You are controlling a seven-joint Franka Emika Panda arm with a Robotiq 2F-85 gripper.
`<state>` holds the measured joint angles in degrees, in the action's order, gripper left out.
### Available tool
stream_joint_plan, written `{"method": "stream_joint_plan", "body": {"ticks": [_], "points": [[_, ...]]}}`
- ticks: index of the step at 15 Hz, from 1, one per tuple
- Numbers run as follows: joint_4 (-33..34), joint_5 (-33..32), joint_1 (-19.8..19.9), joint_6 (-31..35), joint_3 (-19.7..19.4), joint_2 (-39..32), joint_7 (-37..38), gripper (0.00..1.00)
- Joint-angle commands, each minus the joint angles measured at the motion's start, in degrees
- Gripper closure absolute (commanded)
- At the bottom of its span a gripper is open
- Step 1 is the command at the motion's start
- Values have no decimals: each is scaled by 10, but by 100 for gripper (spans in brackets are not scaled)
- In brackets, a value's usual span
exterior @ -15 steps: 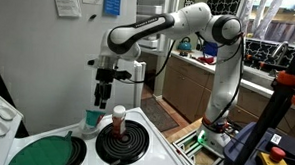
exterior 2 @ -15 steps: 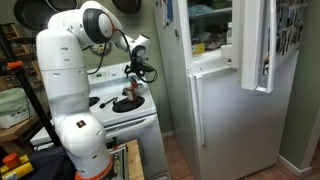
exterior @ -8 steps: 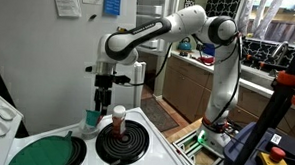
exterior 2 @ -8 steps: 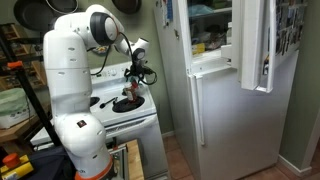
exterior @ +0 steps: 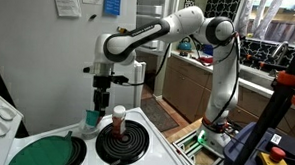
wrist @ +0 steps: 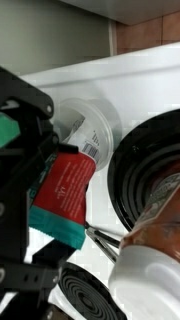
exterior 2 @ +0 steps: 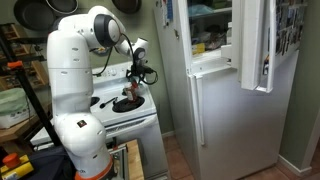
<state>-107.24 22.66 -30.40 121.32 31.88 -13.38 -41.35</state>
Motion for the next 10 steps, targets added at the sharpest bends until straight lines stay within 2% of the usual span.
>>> {"method": "stream_joint_plan", "body": {"ticks": [1,4,5,7,9,10], "points": [[16,-31,-2,1,6,-13,28,41],[21,-44,-3,0,7,-14,37,52],[23,-51,-4,0,7,-15,43,45],[27,-59,-4,0,8,-17,48,40],[30,-64,-4,0,9,-19,52,47],[30,-65,-4,0,10,-20,53,67]]}}
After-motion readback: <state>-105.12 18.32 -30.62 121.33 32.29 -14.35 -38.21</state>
